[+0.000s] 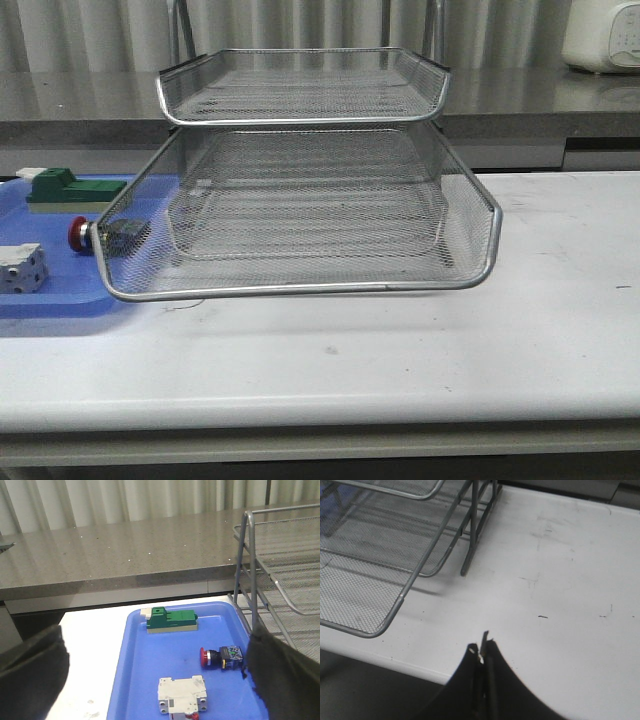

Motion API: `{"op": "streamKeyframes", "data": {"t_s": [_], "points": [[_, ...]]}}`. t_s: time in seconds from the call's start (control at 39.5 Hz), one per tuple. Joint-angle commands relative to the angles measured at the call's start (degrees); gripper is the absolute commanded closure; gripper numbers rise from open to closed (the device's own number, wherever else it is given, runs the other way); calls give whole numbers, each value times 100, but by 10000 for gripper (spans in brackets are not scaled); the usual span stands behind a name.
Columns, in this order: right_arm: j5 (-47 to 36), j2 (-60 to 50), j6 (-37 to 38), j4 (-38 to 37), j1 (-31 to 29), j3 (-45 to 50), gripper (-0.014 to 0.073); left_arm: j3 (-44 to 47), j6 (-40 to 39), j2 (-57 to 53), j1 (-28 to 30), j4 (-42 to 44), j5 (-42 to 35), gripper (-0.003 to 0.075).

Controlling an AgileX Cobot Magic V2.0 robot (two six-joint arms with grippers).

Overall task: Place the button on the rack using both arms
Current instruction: 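Release the tier and withdraw the right gripper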

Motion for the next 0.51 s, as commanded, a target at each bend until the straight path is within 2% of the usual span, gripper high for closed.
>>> {"op": "streamKeyframes", "data": {"t_s": [0.0,0.25,0.48], "points": [[-772,-770,24,-7,-8,465,704,-205,-51,72,-8,-12,-443,41],[-828,-2121,24,26,-8,911,704,-205,-51,72,-8,-12,-443,41],[-810,-2235,24,26,-8,911,704,-205,-51,72,-8,-12,-443,41]]}}
